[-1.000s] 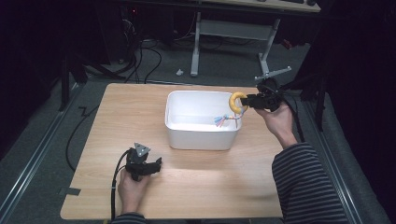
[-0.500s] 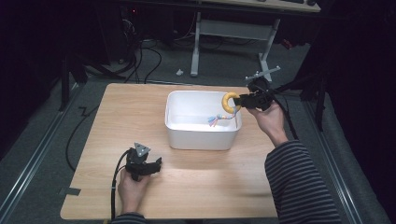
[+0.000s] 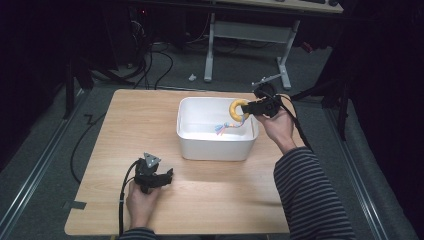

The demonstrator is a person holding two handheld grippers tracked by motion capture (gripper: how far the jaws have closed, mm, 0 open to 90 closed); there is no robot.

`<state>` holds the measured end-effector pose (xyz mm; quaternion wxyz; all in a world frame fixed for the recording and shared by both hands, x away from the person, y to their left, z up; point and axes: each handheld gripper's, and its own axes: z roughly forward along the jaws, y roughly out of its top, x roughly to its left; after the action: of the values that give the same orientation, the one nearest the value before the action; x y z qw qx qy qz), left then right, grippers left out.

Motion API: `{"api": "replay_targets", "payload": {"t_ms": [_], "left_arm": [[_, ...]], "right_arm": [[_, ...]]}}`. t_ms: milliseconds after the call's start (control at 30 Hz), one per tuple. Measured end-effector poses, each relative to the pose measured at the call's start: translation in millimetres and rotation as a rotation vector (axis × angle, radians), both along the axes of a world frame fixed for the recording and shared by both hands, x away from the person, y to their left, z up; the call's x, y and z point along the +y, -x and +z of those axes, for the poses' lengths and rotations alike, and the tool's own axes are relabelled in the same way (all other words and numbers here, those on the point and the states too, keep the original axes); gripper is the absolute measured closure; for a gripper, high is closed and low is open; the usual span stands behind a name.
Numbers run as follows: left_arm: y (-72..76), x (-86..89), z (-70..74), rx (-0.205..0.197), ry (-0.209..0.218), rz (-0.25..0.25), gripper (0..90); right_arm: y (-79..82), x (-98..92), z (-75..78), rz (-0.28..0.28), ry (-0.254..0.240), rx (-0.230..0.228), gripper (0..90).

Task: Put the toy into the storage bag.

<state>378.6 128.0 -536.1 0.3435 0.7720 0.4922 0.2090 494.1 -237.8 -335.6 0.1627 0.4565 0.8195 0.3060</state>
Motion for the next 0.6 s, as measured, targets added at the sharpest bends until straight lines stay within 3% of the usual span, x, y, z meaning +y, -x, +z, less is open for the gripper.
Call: {"api": "replay_targets", "payload": {"t_ms": [600], "left_arm": [[0.2, -0.3, -0.1, -0.001, -0.002, 0.000, 21.5]], "right_arm": [[-7.5, 17.7, -17.8, 0.013, 0.027, 0.029, 68.7]]}}
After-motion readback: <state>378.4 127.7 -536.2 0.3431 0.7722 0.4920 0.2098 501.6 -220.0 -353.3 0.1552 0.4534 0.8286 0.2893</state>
